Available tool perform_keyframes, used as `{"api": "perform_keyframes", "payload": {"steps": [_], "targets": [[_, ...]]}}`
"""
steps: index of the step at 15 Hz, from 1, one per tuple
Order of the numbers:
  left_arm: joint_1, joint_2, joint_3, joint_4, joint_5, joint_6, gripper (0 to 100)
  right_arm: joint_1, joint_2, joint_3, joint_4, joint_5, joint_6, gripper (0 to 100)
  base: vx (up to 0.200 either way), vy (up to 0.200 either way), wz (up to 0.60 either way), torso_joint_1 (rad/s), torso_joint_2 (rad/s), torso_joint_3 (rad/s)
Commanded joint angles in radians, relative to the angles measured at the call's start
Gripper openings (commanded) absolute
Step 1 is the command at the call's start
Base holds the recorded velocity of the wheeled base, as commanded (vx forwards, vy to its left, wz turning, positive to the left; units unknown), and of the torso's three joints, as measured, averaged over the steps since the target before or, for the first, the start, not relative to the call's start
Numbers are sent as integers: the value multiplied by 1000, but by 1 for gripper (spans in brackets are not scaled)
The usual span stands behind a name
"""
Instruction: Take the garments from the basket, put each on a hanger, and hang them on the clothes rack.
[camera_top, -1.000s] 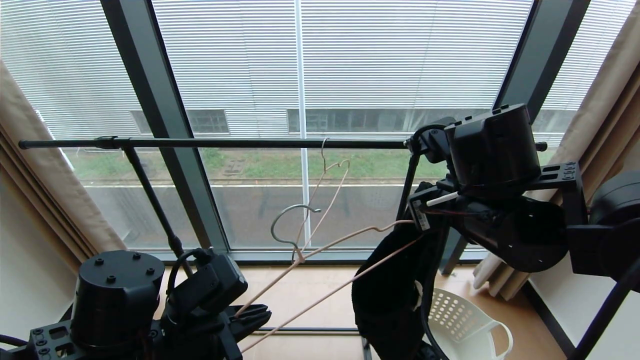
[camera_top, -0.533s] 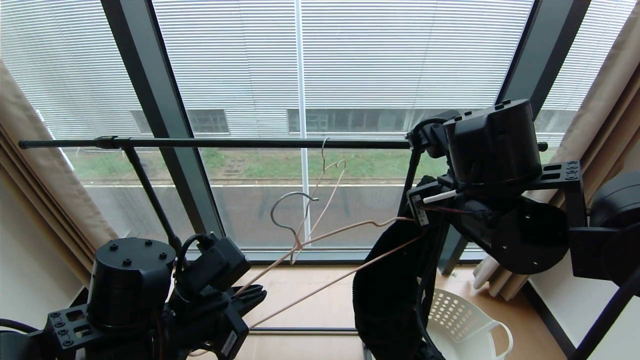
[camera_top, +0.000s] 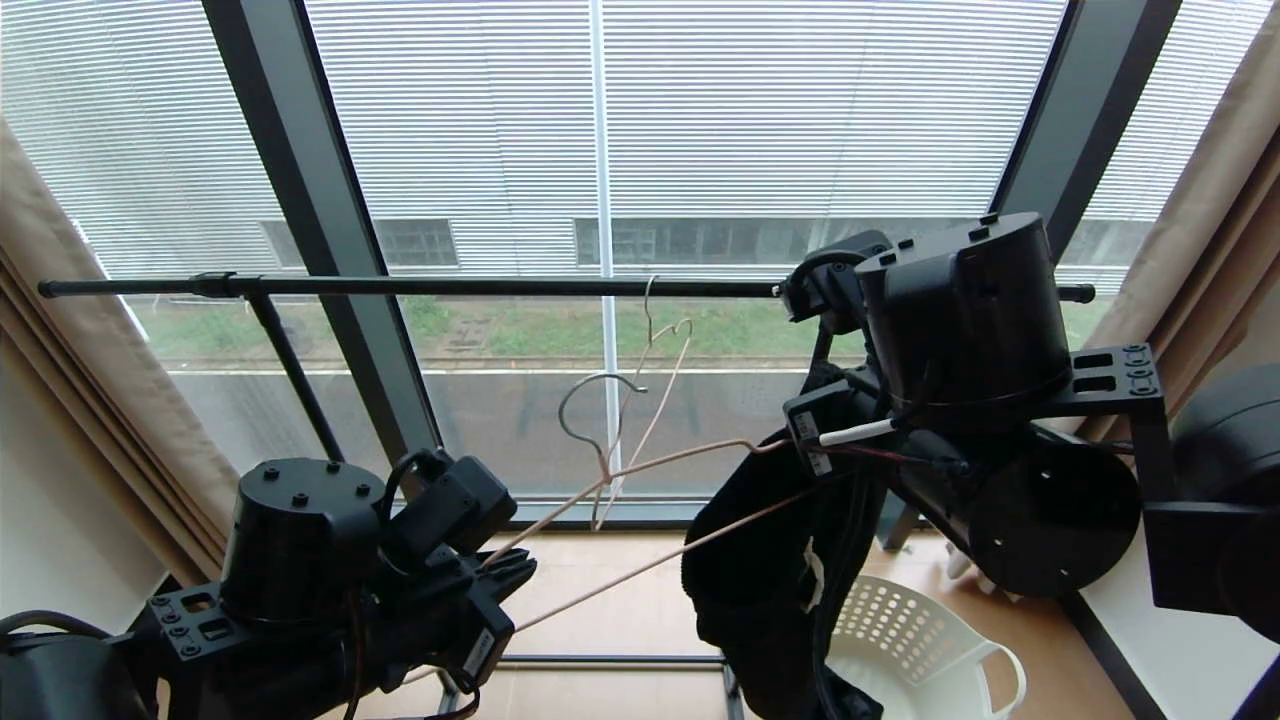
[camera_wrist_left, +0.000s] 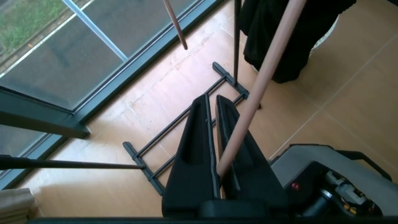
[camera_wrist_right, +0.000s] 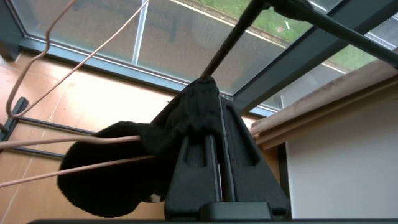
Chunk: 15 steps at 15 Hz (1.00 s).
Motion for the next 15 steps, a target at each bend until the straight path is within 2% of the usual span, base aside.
{"api": "perform_keyframes", "payload": {"steps": [1, 6, 11, 13, 15], "targets": [[-1, 15, -4, -2, -1, 0, 0, 29, 11, -3, -2, 2, 0, 0, 0, 0, 0, 0, 0, 0], [3, 12, 4, -2, 2, -1, 0, 51, 27, -20, -3, -1, 14, 0, 0, 0, 0, 0, 0, 0], [82, 7, -2, -10, 34, -7, 0, 19, -19, -8, 6, -30, 20, 0, 0, 0, 0, 0, 0, 0], [135, 9, -8, -82, 39, -11, 0, 13, -41, -9, 12, -30, 12, 0, 0, 0, 0, 0, 0, 0], [137, 7, -27, -88, 39, -11, 0, 16, -30, -9, 12, -30, 1, 0, 0, 0, 0, 0, 0, 0]]}}
